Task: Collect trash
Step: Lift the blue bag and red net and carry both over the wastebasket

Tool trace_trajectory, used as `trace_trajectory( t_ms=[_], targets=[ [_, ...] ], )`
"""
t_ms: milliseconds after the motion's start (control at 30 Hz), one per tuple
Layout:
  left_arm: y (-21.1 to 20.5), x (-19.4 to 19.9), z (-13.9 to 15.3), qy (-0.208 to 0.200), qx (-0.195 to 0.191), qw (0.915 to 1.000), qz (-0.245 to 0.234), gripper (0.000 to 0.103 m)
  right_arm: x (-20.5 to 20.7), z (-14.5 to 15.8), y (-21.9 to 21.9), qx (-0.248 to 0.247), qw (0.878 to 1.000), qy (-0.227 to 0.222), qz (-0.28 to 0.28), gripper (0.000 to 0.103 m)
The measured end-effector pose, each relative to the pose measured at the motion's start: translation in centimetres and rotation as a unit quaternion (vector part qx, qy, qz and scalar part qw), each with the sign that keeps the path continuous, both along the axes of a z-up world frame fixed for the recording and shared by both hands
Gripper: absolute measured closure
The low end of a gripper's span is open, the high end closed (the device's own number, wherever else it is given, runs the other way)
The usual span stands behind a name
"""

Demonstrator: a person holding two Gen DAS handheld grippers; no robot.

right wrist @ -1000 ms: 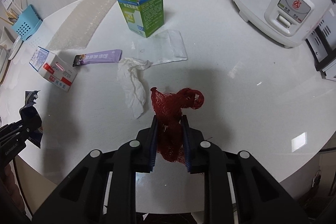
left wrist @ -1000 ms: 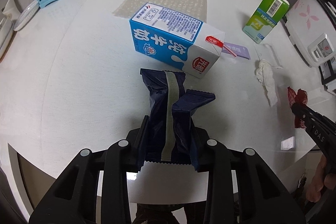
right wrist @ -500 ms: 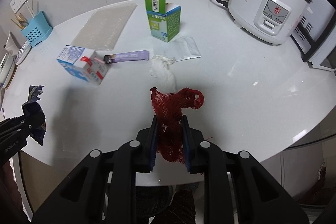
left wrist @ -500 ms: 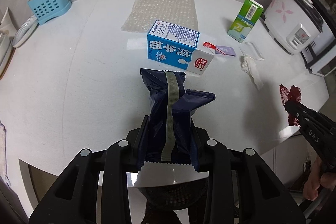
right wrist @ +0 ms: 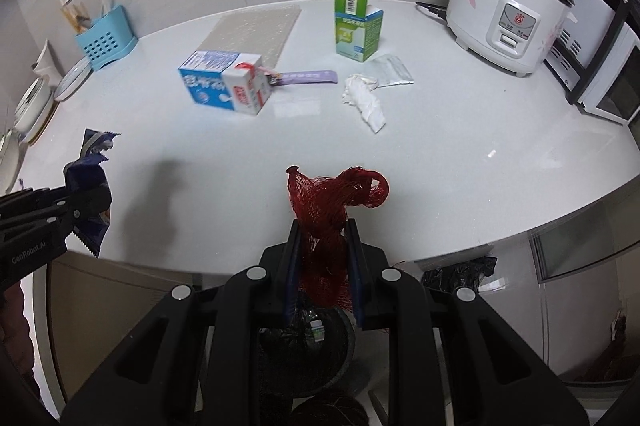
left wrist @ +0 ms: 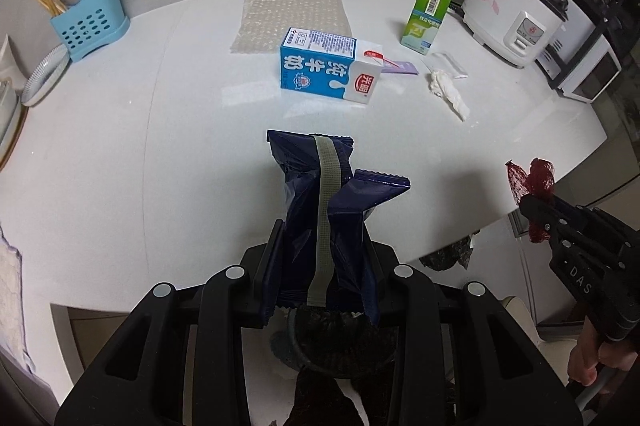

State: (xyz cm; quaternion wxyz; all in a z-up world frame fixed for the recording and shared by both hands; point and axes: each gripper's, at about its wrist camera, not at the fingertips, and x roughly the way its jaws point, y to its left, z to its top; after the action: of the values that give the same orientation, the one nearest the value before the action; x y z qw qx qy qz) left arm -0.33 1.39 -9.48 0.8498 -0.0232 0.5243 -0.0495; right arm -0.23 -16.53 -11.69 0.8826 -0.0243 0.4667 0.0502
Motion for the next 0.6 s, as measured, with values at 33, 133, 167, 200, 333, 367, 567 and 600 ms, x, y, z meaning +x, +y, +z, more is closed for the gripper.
trace_trajectory(
  t_ms=[33,133,167,200,333,367,567,600],
  targets=[
    [0.1,-0.5,0.0,0.000,0.000,1.0000,0.004,0.071,-0.4,-0.1,0.1,0.000,1.000,0.000,0.008,0.084],
    [0.2,-2.5,-0.3,-0.001,-0.004,0.9998,0.018,0.071,-1.3,-0.5,0.1,0.003,1.000,0.001,0.027,0.084],
    [0.1,-3.3,-0.4,-0.003,-0.005,0.9997,0.022,0.071,-1.8,-0.7,0.1,0.004,0.999,0.000,0.037,0.084],
    [0.0,-3.9,-0.5,-0.006,-0.006,0.9997,0.025,0.071,-2.2,-0.8,0.0,0.002,0.999,0.002,0.042,0.084],
    [-0.7,-6.7,-1.6,0.007,-0.012,0.9991,0.041,0.071,-4.2,-1.3,-0.6,0.010,0.998,0.003,0.062,0.083],
    [-0.9,-7.4,-2.0,0.009,-0.008,0.9989,0.045,0.071,-4.7,-1.6,-0.6,0.010,0.998,0.006,0.068,0.083],
    [-1.2,-10.8,-4.1,0.018,-0.020,0.9973,0.069,0.071,-7.2,-4.1,-0.5,0.010,0.995,0.024,0.099,0.083],
    [-1.3,-11.1,-4.5,0.019,-0.019,0.9971,0.071,0.071,-7.6,-4.6,-0.4,0.011,0.994,0.026,0.103,0.083]
  ],
)
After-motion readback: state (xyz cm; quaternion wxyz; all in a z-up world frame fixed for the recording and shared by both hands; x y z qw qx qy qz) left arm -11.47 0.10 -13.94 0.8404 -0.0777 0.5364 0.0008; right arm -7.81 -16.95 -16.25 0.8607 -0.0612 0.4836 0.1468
